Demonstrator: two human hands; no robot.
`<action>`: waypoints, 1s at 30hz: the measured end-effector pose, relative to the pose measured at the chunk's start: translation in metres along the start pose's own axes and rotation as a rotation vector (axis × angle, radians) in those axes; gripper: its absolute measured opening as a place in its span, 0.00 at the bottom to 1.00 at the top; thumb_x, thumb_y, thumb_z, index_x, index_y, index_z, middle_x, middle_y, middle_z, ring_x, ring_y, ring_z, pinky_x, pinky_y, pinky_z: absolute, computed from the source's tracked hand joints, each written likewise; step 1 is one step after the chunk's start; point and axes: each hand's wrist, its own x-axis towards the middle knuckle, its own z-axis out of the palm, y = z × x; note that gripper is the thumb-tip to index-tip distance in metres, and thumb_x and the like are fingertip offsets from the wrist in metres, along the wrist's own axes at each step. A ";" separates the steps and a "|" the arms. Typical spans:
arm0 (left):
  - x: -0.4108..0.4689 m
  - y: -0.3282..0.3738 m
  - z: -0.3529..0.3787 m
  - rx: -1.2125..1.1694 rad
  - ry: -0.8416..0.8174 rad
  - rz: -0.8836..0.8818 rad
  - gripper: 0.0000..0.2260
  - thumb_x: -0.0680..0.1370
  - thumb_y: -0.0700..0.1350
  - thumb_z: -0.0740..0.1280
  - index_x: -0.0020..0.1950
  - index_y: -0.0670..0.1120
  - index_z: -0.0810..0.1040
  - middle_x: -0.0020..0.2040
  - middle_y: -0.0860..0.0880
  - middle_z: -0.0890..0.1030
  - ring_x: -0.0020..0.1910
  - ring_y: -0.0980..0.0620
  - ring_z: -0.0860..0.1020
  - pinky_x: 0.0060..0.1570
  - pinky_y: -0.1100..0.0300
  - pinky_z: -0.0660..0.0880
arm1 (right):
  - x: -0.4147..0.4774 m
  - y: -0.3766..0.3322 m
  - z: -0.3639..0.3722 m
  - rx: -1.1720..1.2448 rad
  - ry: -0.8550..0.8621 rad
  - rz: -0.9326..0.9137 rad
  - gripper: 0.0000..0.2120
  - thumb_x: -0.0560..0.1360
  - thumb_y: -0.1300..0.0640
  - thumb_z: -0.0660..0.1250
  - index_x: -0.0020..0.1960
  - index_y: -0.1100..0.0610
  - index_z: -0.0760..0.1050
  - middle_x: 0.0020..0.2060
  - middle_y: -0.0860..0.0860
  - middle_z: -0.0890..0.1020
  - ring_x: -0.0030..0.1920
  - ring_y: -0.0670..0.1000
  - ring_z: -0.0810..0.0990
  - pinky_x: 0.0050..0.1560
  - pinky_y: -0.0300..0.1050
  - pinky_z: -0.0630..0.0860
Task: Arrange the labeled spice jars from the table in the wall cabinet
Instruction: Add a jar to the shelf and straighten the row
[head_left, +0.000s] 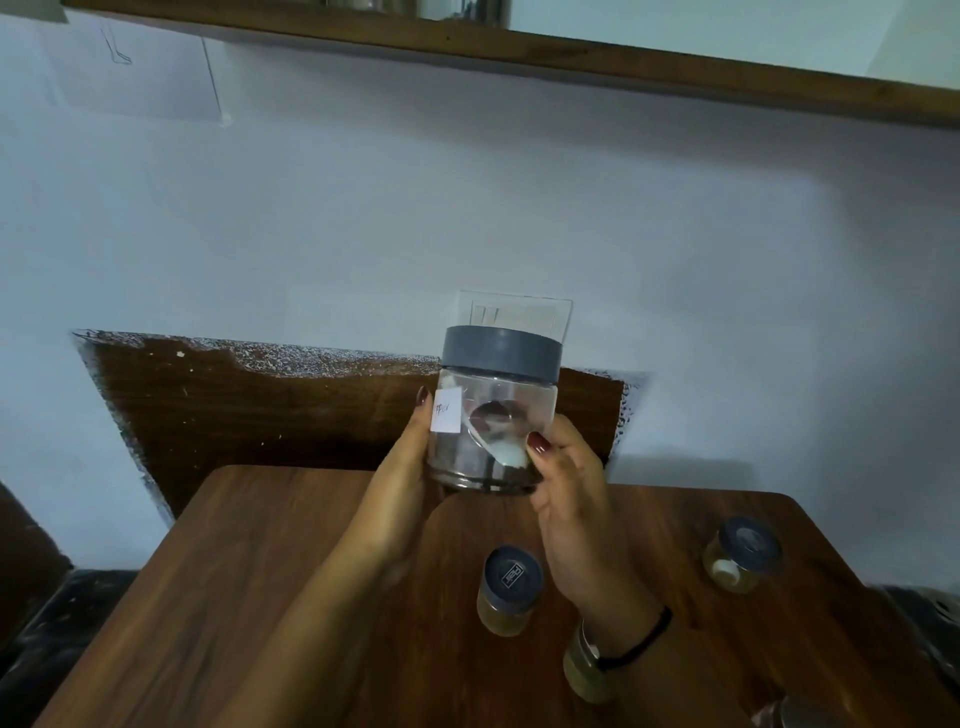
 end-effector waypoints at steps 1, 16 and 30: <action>0.001 -0.001 0.001 -0.010 -0.028 0.001 0.27 0.83 0.60 0.48 0.69 0.46 0.75 0.60 0.44 0.83 0.60 0.46 0.82 0.62 0.47 0.76 | 0.000 0.000 0.001 0.029 -0.005 0.009 0.23 0.72 0.43 0.66 0.62 0.55 0.77 0.58 0.61 0.80 0.59 0.61 0.80 0.59 0.66 0.76; 0.000 -0.007 0.010 -0.124 -0.055 0.005 0.26 0.80 0.62 0.49 0.67 0.49 0.76 0.61 0.44 0.83 0.62 0.45 0.81 0.64 0.44 0.75 | 0.001 0.007 -0.007 -0.325 0.146 -0.245 0.17 0.79 0.49 0.56 0.65 0.46 0.75 0.52 0.34 0.76 0.53 0.42 0.79 0.49 0.37 0.78; 0.011 0.007 0.015 0.193 0.019 0.193 0.28 0.77 0.69 0.57 0.67 0.53 0.76 0.61 0.48 0.81 0.63 0.48 0.79 0.64 0.42 0.74 | 0.009 -0.019 -0.015 -0.261 0.003 -0.048 0.42 0.64 0.46 0.76 0.74 0.51 0.64 0.59 0.48 0.80 0.57 0.50 0.81 0.52 0.48 0.81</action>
